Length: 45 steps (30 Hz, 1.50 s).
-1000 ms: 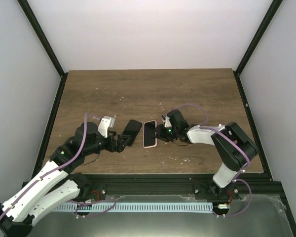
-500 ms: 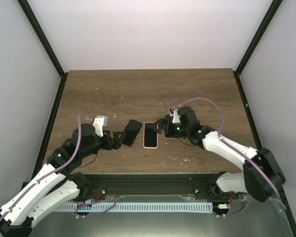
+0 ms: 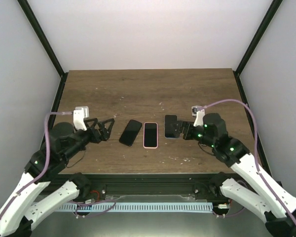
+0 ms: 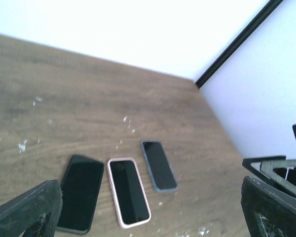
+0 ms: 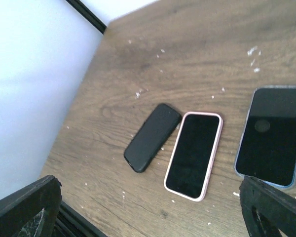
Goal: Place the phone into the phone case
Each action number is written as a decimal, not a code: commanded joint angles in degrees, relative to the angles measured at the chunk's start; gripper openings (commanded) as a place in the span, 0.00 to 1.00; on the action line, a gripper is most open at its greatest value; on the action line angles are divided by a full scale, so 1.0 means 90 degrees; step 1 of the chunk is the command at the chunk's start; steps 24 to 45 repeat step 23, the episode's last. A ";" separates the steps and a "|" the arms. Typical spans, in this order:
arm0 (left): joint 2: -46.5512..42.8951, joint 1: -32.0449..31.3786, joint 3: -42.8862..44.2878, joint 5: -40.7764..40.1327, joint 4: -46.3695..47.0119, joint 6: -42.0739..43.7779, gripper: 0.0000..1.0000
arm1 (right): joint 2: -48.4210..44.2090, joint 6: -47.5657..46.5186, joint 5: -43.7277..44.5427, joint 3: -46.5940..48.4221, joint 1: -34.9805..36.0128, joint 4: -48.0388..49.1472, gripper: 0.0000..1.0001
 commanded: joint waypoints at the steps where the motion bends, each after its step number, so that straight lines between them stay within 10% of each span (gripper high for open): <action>1: -0.0030 0.0001 0.0592 -0.0206 -0.0299 0.0180 1.00 | -0.0539 -0.0254 0.0365 0.0603 -0.0030 -0.0725 1.00; 45: -0.0275 0.0003 0.0465 0.0087 0.0077 -0.0041 1.00 | -0.1198 -0.0105 0.0399 0.1081 -0.0030 -0.1114 1.00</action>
